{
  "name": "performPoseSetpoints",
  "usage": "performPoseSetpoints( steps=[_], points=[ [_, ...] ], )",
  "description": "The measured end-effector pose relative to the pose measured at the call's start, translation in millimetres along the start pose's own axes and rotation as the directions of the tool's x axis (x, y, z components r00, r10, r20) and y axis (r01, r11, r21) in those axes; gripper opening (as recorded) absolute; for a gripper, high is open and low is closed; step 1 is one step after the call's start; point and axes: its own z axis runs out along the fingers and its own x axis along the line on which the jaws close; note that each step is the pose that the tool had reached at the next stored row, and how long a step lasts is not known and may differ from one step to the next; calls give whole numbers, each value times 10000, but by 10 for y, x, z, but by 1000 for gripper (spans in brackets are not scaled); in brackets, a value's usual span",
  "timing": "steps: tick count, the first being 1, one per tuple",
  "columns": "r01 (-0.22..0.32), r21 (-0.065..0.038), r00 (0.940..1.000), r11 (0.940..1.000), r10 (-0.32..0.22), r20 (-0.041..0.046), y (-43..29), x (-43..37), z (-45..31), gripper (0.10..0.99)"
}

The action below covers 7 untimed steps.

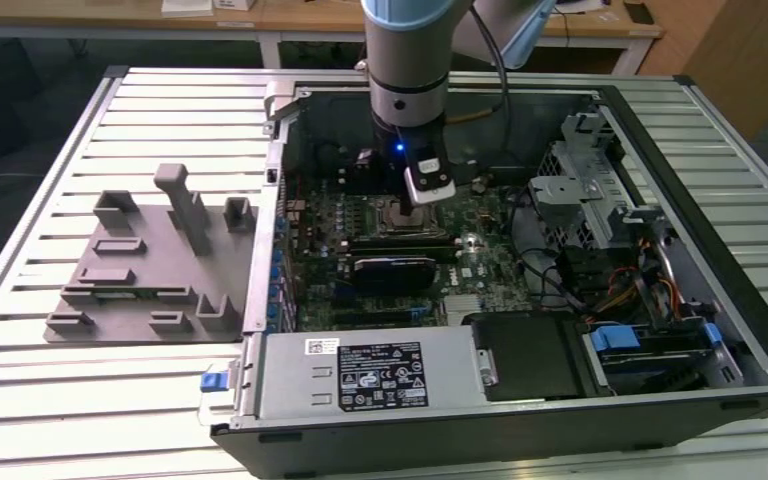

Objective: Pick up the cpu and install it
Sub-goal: 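Install the second cpu locking lever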

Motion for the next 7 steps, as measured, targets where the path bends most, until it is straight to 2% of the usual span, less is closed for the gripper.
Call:
performPoseSetpoints(
  steps=[7],
  points=[
    [0,0,10000,10000,0,0,3,1,2,106]
  ],
)
